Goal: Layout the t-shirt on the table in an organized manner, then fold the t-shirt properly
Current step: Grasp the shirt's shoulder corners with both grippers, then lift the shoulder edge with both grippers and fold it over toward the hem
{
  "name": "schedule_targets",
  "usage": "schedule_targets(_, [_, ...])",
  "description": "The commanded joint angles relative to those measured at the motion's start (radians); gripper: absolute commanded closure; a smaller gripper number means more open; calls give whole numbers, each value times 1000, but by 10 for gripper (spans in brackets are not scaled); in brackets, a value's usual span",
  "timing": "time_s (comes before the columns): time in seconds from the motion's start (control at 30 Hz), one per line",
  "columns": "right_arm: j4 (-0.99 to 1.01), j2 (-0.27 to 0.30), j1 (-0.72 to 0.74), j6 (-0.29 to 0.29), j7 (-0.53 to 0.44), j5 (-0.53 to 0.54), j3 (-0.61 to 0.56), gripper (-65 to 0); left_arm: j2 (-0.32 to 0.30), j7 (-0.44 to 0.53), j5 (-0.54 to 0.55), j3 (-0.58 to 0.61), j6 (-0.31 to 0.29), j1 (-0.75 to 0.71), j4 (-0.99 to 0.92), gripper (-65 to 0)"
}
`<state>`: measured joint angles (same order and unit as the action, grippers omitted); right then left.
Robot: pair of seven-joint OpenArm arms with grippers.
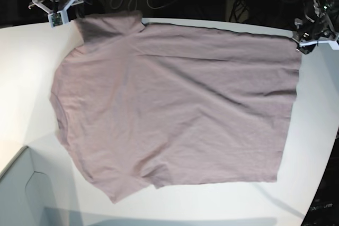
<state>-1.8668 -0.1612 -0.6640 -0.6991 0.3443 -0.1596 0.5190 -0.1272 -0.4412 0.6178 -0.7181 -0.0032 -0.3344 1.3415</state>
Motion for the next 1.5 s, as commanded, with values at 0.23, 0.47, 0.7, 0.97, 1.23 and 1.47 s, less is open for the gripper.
schedule_targets(0.23, [-18,4,0,1,-21,10,3,-237,-12,18,0,15,-4,18,-15,-186])
schedule_targets(0.47, [-12,4,23,1,-21,10,-18,-302,-13,18,0,90,-4,16,-15,-45])
schedule_targets(0.7, [6,4,92,1,-20,10,-13,-396,-15,17,0,114,-2,11,-1,0])
schedule_targets(0.97, [180,4,154,1,-23,7,-1,-394,-15,17,3,110,-2,8,-1,0])
schedule_targets(1.23, [247,4,184,1,-23,5,10,-392,-15,17,6,110,-2,-2,34,0])
schedule_targets(1.47, [241,4,186,1,-24,5,7,-219,-15,17,6,110,-2,-41,134,0])
